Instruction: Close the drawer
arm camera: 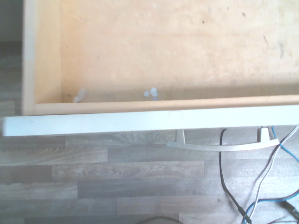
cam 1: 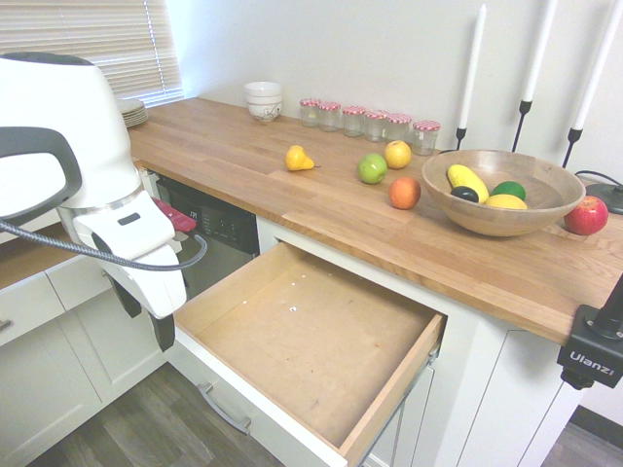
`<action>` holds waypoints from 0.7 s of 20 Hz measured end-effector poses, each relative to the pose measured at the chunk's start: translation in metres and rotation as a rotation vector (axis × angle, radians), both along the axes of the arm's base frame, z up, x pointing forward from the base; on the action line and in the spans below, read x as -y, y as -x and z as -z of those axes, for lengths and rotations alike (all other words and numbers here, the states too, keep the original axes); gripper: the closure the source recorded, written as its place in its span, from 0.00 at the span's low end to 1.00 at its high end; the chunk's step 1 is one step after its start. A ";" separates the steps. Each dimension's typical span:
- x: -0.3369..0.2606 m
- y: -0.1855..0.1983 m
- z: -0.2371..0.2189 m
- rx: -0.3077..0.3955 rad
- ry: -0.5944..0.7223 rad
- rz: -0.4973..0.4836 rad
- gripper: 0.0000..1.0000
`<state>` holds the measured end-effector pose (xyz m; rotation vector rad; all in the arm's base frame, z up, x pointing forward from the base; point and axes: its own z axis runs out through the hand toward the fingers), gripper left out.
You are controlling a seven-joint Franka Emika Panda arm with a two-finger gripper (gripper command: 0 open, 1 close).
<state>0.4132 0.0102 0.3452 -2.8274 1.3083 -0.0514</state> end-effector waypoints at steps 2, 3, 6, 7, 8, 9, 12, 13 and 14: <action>0.007 0.001 0.024 -0.019 -0.004 0.012 0.00; 0.011 0.001 0.034 -0.029 -0.007 0.017 0.00; 0.025 -0.001 0.062 -0.055 -0.014 0.032 0.00; 0.029 -0.001 0.070 -0.063 -0.016 0.034 0.00; 0.032 -0.001 0.079 -0.071 -0.017 0.034 0.00; 0.034 -0.001 0.087 -0.076 -0.018 0.032 0.00; 0.040 -0.001 0.113 -0.087 -0.019 0.032 0.00; 0.041 0.000 0.123 -0.093 -0.018 0.033 0.00; 0.043 0.001 0.133 -0.099 -0.019 0.035 0.00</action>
